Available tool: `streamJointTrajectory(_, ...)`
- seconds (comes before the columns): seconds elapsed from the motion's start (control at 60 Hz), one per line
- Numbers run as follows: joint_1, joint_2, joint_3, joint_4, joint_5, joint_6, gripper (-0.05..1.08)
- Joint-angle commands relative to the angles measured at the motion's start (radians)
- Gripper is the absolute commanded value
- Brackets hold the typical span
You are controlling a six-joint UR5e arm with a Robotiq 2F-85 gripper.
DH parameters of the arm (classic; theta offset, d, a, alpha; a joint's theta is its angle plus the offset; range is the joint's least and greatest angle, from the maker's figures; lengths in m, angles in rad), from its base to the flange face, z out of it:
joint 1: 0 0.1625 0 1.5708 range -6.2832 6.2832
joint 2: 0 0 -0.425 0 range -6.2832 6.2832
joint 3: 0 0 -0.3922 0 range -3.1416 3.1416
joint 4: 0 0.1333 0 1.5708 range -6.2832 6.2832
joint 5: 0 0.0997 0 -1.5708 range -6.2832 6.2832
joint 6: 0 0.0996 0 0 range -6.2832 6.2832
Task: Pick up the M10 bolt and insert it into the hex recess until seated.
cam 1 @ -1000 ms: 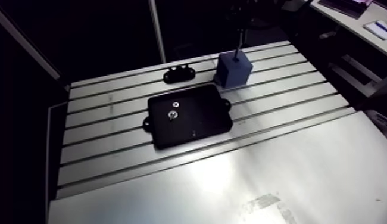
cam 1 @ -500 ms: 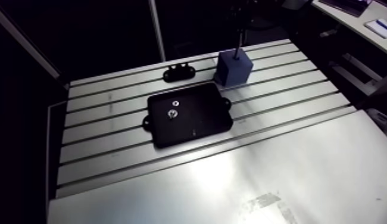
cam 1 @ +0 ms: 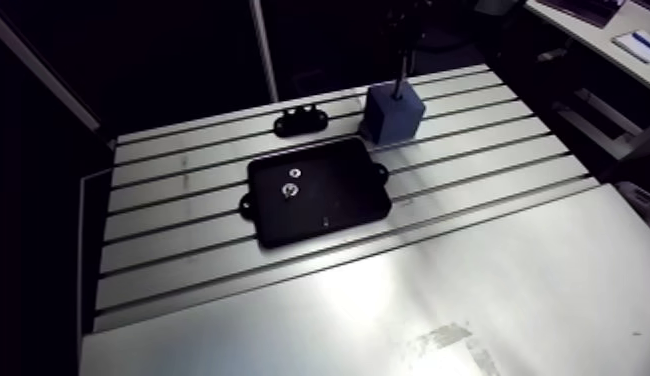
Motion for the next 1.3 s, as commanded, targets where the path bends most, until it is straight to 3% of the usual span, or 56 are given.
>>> streamJointTrajectory(0.017,0.000,0.000,0.004,0.000,0.000,0.000,0.86)
streamJointTrajectory(1.3,0.000,0.011,0.002,0.000,0.000,0.000,0.86)
